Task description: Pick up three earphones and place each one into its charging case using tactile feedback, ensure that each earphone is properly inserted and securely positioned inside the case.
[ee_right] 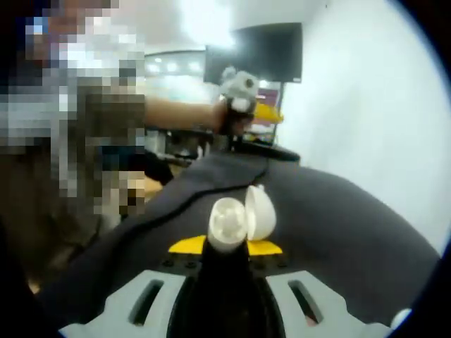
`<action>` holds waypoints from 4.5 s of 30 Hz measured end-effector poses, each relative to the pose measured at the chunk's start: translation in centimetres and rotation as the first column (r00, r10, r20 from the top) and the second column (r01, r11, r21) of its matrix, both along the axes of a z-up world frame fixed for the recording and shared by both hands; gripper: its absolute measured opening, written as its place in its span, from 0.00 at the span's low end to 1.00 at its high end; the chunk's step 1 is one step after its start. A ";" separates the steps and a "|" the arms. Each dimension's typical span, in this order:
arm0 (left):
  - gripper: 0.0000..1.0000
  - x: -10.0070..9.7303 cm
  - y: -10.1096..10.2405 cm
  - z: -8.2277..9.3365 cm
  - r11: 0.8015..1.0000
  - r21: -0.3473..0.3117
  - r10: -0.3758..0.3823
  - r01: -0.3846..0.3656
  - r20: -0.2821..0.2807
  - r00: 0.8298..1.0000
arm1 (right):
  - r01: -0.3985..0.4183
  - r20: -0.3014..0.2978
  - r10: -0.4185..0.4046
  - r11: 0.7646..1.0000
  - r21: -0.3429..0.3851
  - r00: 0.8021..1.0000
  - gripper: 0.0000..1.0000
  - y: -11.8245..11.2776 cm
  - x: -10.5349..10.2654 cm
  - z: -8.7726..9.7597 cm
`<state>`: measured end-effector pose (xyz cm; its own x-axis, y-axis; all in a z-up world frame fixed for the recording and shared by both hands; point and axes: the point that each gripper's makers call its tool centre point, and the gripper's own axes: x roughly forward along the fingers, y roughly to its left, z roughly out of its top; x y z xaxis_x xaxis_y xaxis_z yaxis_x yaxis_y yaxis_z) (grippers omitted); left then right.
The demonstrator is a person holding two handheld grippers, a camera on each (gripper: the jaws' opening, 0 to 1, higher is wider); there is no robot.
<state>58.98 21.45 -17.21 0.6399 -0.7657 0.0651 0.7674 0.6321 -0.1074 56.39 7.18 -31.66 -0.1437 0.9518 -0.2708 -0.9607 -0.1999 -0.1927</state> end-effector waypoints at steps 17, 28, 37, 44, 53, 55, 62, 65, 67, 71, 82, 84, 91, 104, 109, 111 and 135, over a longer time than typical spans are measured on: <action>0.08 0.0 -4.2 -12.3 0.884 0.412 -0.137 0.220 -0.220 0.966 | 0.000 -0.003 0.000 1.000 0.000 1.000 0.21 -0.3 -0.1 0.1; 0.12 0.1 -4.5 -13.5 0.854 0.431 -0.189 0.291 -0.264 0.946 | -0.004 -0.004 0.004 1.000 0.000 1.000 0.21 -0.3 -0.3 0.1; 0.04 -0.6 -4.8 -13.4 0.878 0.389 -0.187 0.279 -0.258 0.948 | -0.007 -0.005 0.007 1.000 0.001 1.000 0.21 -0.3 -0.4 0.0; 0.03 -2.6 -7.3 -8.8 0.930 0.248 -0.226 0.270 -0.191 0.955 | -0.006 -0.004 0.006 1.000 0.001 1.000 0.21 -0.3 -0.4 0.0; 0.03 -4.3 -12.2 -7.2 0.894 0.305 -0.309 0.329 -0.115 0.944 | -0.001 -0.001 0.001 1.000 0.000 1.000 0.21 -0.3 -0.3 0.0; 0.03 -3.9 -12.7 -8.1 0.893 0.305 -0.309 0.332 -0.125 0.943 | -0.001 -0.003 0.001 1.000 0.000 1.000 0.21 -0.3 -0.2 0.0; 0.03 -3.4 -13.4 -9.6 0.877 0.330 -0.317 0.349 -0.146 0.937 | -0.002 -0.004 0.002 1.000 0.001 1.000 0.21 -0.3 0.0 -0.1; 0.03 -3.3 -13.3 -9.9 0.869 0.347 -0.321 0.353 -0.150 0.935 | -0.004 -0.005 0.004 1.000 0.000 1.000 0.21 -0.2 0.0 -0.1; 0.03 -3.3 -13.4 -10.0 0.861 0.353 -0.332 0.366 -0.155 0.931 | -0.003 -0.005 0.003 1.000 0.000 1.000 0.21 -0.2 0.0 0.0; 0.03 -3.2 -13.3 -10.6 0.841 0.398 -0.332 0.365 -0.152 0.931 | -0.003 -0.003 0.003 1.000 0.000 1.000 0.21 -0.1 0.0 0.0; 0.04 -2.8 -12.8 -10.2 0.841 0.402 -0.336 0.361 -0.135 0.932 | -0.004 -0.003 0.004 1.000 0.001 1.000 0.21 -0.1 -0.1 0.0; 0.04 -2.7 -12.9 -10.3 0.845 0.396 -0.328 0.359 -0.145 0.933 | -0.004 -0.003 0.004 1.000 0.001 1.000 0.21 -0.1 -0.2 0.0; 0.04 -2.7 -13.2 -10.4 0.839 0.408 -0.334 0.361 -0.138 0.933 | -0.004 -0.002 0.004 1.000 0.001 1.000 0.21 -0.1 -0.2 0.0; 0.13 -2.9 -12.7 -8.3 0.870 0.347 -0.356 0.350 -0.051 0.933 | -0.005 -0.002 0.005 1.000 0.002 1.000 0.21 -0.2 -0.2 0.0; 0.15 -2.2 -11.7 -7.9 0.894 0.315 -0.322 0.318 -0.043 0.946 | -0.004 -0.001 0.004 1.000 0.002 1.000 0.21 -0.2 -0.2 0.0; 0.20 -2.0 -11.5 -8.3 0.897 0.309 -0.319 0.316 -0.045 0.947 | -0.003 -0.003 0.003 1.000 0.001 1.000 0.21 -0.2 -0.1 0.0; 0.15 -3.1 -13.3 -14.5 0.856 0.278 -0.381 0.437 -0.233 0.895 | 0.012 0.014 -0.012 1.000 -0.002 1.000 0.21 -0.3 -0.1 0.0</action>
